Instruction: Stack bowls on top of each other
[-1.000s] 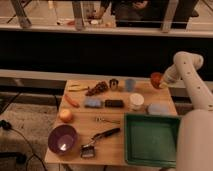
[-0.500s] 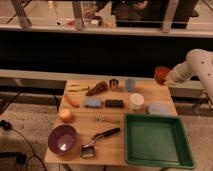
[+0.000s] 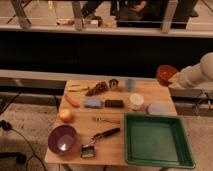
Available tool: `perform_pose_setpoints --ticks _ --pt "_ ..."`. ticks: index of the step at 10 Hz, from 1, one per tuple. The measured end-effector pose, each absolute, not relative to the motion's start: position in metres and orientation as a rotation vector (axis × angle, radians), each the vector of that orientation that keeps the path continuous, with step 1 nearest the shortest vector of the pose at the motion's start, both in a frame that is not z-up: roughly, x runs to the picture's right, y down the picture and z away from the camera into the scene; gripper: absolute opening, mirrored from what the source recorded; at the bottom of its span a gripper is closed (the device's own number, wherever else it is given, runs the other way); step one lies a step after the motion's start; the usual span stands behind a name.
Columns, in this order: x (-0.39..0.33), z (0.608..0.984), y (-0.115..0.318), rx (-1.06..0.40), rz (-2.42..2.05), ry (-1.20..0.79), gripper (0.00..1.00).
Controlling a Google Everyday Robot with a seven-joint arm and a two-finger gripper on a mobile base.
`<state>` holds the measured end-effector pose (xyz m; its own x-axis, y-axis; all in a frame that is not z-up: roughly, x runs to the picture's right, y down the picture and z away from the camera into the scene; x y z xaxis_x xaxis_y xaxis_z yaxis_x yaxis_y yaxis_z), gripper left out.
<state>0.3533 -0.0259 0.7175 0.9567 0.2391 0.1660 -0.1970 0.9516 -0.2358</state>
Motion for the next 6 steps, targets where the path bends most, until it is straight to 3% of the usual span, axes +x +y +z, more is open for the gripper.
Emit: perform_pose_setpoints --ticks 6 --pt "0.281 0.666 -0.005 -0.200 0.039 -0.362 0.00"
